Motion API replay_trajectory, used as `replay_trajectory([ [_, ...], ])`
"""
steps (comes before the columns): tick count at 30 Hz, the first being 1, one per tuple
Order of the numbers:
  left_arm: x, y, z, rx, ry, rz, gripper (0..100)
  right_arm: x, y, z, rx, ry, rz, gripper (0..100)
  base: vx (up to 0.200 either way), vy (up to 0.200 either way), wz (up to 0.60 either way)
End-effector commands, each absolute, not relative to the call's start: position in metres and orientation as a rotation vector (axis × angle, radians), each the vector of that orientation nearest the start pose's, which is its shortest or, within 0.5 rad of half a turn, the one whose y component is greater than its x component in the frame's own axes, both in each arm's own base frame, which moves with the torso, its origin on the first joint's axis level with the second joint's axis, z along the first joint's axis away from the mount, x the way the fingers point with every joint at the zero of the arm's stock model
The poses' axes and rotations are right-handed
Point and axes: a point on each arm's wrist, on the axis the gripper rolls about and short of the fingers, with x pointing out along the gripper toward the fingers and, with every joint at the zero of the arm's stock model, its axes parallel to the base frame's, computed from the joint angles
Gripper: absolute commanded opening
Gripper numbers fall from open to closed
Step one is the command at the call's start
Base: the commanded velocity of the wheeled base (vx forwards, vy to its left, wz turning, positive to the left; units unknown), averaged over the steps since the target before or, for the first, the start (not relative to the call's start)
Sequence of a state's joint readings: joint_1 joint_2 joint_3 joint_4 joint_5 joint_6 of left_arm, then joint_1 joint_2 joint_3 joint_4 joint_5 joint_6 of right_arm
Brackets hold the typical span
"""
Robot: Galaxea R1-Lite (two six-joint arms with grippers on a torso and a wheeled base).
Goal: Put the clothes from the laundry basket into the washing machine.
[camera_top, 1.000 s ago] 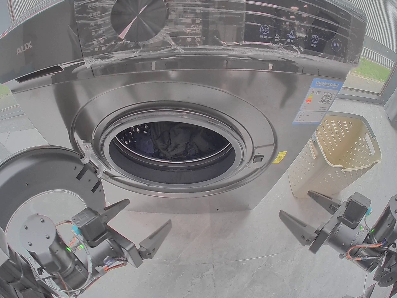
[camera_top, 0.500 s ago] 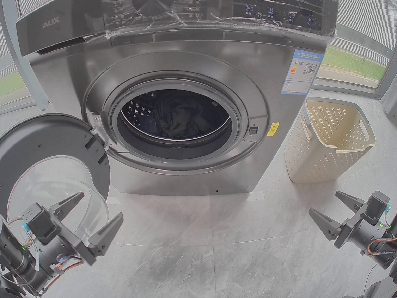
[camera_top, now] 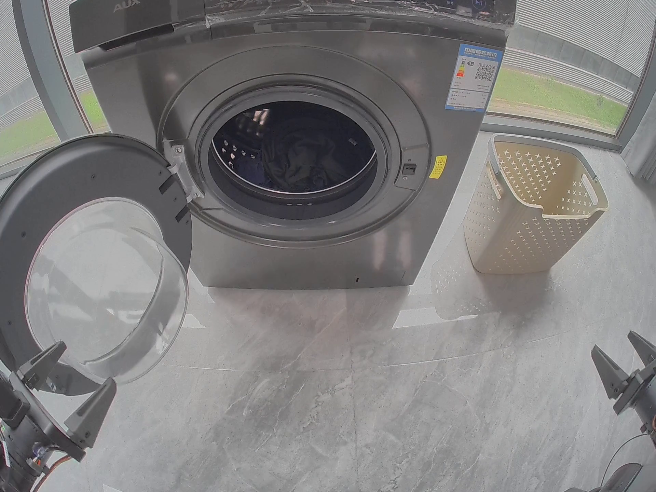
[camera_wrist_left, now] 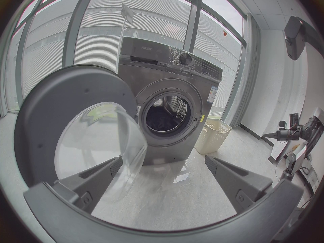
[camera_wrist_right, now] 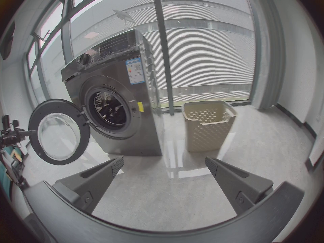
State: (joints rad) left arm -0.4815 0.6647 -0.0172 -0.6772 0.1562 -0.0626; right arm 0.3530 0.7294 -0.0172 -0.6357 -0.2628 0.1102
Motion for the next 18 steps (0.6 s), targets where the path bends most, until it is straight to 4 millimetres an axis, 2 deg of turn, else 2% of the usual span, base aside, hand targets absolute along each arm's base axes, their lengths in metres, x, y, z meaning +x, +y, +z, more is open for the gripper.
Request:
replay_trajectory([
  [1, 0.006, 0.000, 0.121, -0.080, -0.096, -0.227, 100, 0.002, -0.005, 0.111, 0.073, -0.045, -0.092, 100, 0.000, 0.000, 0.00],
  [4, 0.001, 0.001, 0.114, -0.074, -0.077, -0.208, 100, -0.006, -0.006, 0.102, 0.066, -0.035, -0.102, 100, -0.133, 0.000, 0.00],
  [6, -0.004, 0.001, 0.106, -0.070, -0.057, -0.181, 100, -0.014, -0.007, 0.086, 0.060, 0.011, -0.076, 100, -0.200, 0.000, 0.00],
  [8, -0.007, 0.002, 0.103, -0.068, -0.047, -0.156, 100, -0.015, -0.007, 0.084, 0.078, 0.035, -0.064, 100, -0.200, 0.000, 0.00],
  [14, -0.016, 0.001, 0.092, -0.043, -0.055, -0.164, 100, -0.015, -0.007, 0.084, 0.075, 0.038, -0.101, 100, 0.000, 0.000, 0.00],
  [18, -0.016, 0.001, 0.088, -0.007, -0.026, -0.043, 100, -0.018, -0.008, 0.083, 0.001, 0.029, -0.292, 100, 0.000, 0.000, 0.00],
])
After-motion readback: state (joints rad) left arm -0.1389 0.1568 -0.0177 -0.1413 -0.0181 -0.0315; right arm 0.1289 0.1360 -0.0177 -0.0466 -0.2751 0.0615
